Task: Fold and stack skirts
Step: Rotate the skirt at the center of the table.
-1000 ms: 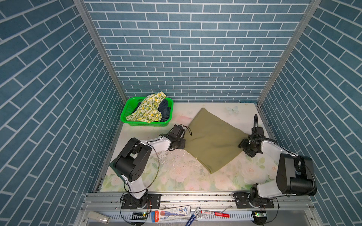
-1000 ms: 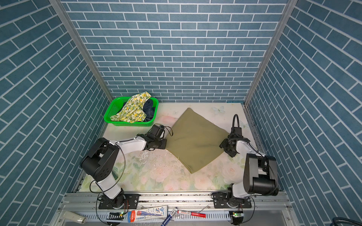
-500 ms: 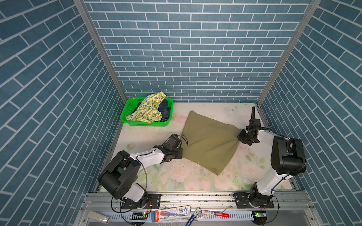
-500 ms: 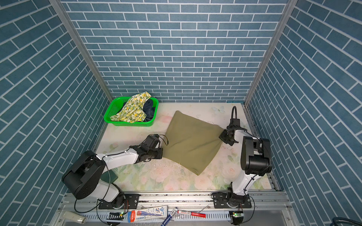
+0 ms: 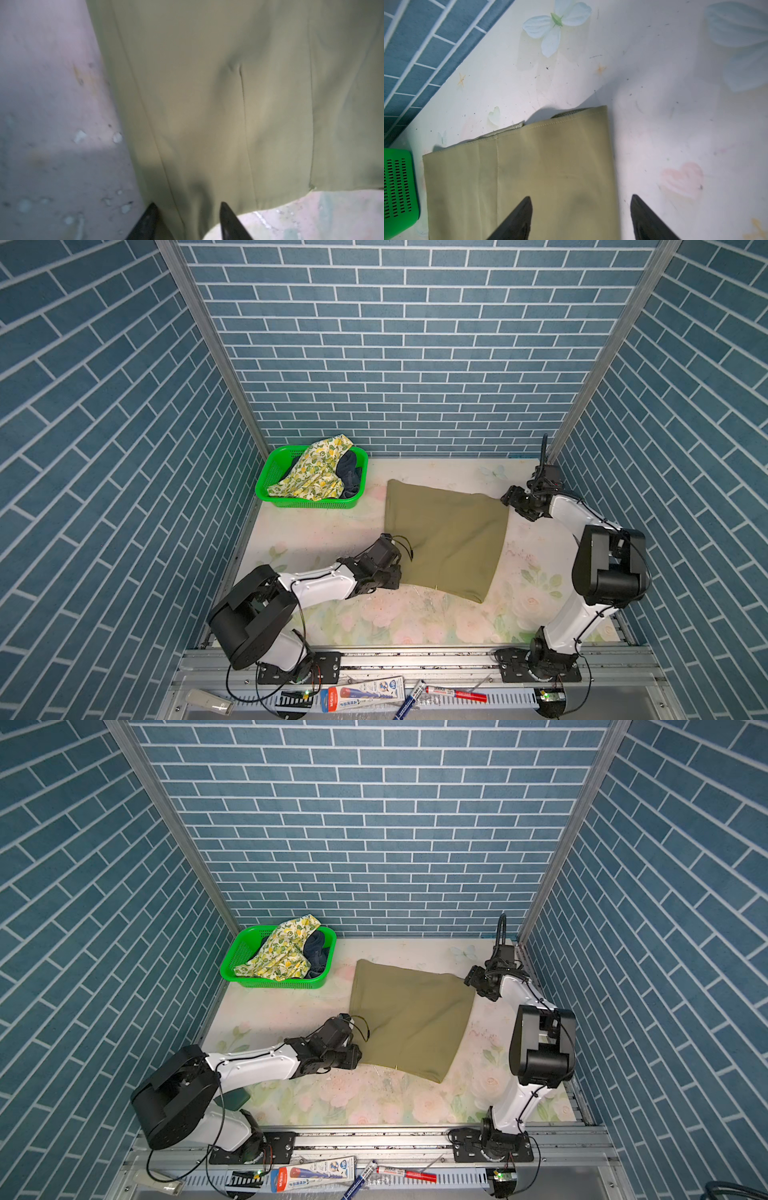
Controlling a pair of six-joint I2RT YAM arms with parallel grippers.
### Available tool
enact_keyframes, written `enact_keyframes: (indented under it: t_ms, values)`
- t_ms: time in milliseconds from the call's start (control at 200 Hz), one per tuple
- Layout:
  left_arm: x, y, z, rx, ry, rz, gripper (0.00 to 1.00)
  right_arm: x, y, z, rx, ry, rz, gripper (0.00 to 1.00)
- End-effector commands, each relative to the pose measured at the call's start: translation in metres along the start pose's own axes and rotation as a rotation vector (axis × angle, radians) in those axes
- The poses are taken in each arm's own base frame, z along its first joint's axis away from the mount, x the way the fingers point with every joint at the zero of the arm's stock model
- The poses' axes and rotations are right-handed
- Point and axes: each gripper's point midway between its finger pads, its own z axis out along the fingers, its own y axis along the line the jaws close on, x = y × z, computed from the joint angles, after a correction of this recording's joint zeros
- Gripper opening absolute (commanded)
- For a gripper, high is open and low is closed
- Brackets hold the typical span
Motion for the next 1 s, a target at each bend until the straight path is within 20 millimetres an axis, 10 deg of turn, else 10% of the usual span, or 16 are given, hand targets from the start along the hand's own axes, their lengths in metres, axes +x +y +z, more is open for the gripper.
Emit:
enact_keyframes:
  t_ms: [0, 485, 695, 865, 995]
  values:
    - [-0.012, 0.013, -0.017, -0.08, -0.029, 0.017, 0.69, 0.049, -0.025, -0.018, 0.073, 0.071, 0.071, 0.75]
    - [-0.056, 0.025, -0.008, -0.129, -0.02, 0.017, 0.76, 0.18, -0.025, -0.029, 0.132, 0.26, 0.051, 0.67]
    - [-0.068, 0.032, -0.003, -0.135, -0.02, 0.003, 0.76, 0.188, -0.029, -0.014, 0.142, 0.274, 0.063, 0.52]
    - [-0.074, 0.04, -0.006, -0.149, -0.021, -0.002, 0.76, 0.174, -0.03, -0.002, 0.153, 0.261, 0.042, 0.07]
    - [-0.073, 0.045, -0.008, -0.158, -0.014, -0.008, 0.76, 0.154, -0.033, -0.001, 0.174, 0.236, 0.027, 0.0]
